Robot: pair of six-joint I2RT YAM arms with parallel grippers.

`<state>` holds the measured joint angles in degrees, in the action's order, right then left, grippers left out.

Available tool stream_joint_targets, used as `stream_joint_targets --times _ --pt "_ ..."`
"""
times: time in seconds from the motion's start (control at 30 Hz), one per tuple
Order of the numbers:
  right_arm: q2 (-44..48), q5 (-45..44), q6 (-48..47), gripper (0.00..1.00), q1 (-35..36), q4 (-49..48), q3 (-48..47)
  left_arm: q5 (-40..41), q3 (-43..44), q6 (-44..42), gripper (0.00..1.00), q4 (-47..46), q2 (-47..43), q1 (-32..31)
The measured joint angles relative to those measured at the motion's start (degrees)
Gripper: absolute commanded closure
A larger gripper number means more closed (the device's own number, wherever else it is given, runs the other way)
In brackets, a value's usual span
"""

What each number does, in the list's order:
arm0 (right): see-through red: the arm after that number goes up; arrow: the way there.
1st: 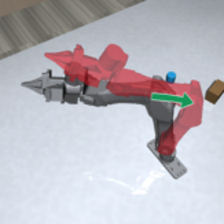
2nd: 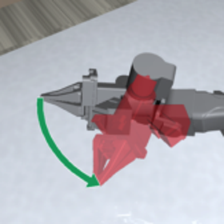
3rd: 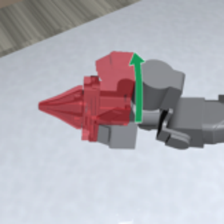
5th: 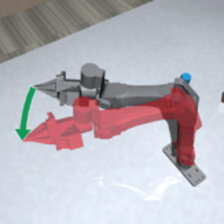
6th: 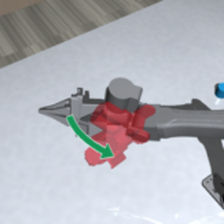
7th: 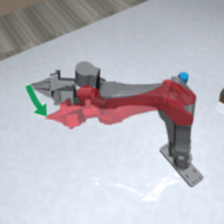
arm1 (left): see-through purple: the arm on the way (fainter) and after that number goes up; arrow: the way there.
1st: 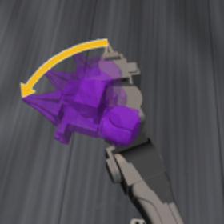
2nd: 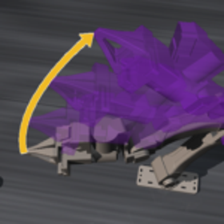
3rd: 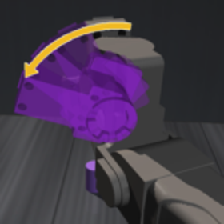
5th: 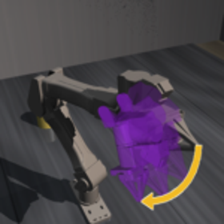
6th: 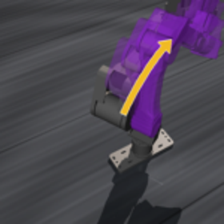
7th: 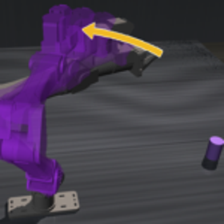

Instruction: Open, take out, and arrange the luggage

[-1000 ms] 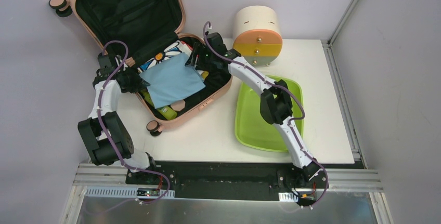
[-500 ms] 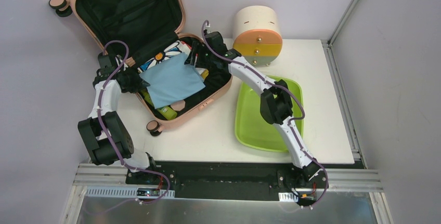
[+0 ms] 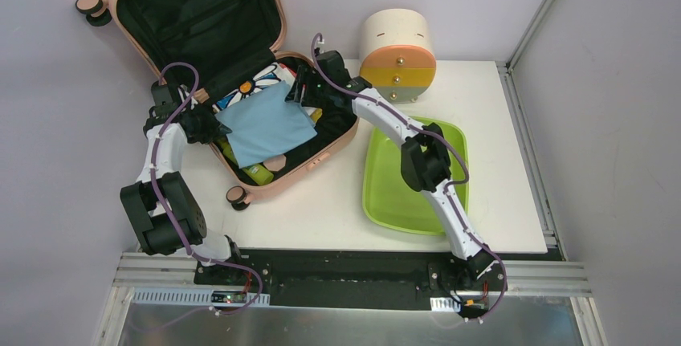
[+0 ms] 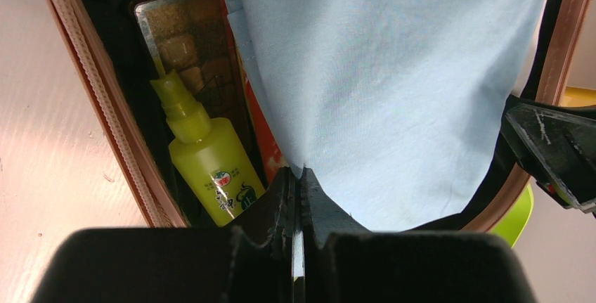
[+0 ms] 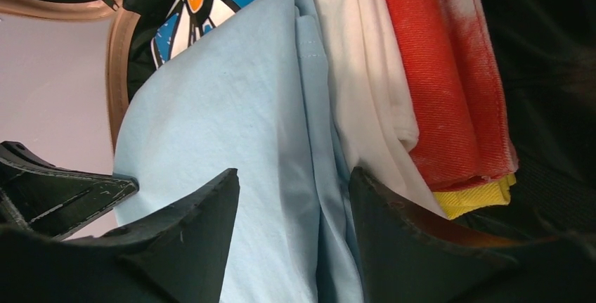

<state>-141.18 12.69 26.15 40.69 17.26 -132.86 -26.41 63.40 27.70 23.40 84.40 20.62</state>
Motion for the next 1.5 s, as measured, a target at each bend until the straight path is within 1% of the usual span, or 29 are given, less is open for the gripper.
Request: stream_joint_targets --times 0.1,0.2,0.3,0.4,0.43,0.5,0.53,0.57,0.73,0.97,1.17,1.5 --pt "-0.7 0.2 0.2 0.39 0.0 0.0 0.0 0.0 0.0 0.0 1.00 0.0 0.0 0.0" --pt "-1.0 0.3 0.2 0.46 0.1 0.0 -0.2 0.0 0.0 0.0 1.00 0.0 0.0 0.0" --pt "-1.1 0.4 0.1 0.59 0.1 0.2 -0.5 0.0 0.0 0.0 1.00 0.0 0.0 0.0" --pt "-1.1 1.3 -0.1 0.75 0.1 0.0 -0.5 0.0 0.0 0.0 1.00 0.0 0.0 0.0" --pt "-1.1 1.7 -0.2 0.83 0.1 0.0 -0.5 -0.1 0.0 0.0 1.00 0.0 0.0 0.0" --pt "-1.1 2.6 -0.3 0.93 0.1 -0.6 -0.5 -0.1 0.0 0.0 1.00 0.0 0.0 0.0" --pt "-1.1 3.1 -0.4 0.98 0.1 -1.1 -0.5 -0.1 0.0 0.0 1.00 0.0 0.0 0.0" --pt "-1.1 3.5 -0.5 1.00 0.2 -1.5 -0.5 -0.1 0.0 0.0 1.00 0.0 0.0 0.0" --pt "-1.1 4.5 -0.9 1.00 0.4 -2.2 -0.5 -0.1 0.0 0.0 1.00 0.0 0.0 -0.4" --pt "-0.1 3.7 -2.0 1.00 0.5 -2.9 1.9 -0.2 0.0 0.6 1.00 0.0 -1.0 -1.2" --pt "4.2 1.4 -3.3 1.00 1.1 -2.3 4.5 -0.2 0.0 1.9 1.00 0.0 -4.1 -2.0" --pt "11.3 -0.2 -5.3 1.00 1.7 -1.9 8.7 -0.1 0.0 2.9 1.00 0.1 -6.4 -3.9"
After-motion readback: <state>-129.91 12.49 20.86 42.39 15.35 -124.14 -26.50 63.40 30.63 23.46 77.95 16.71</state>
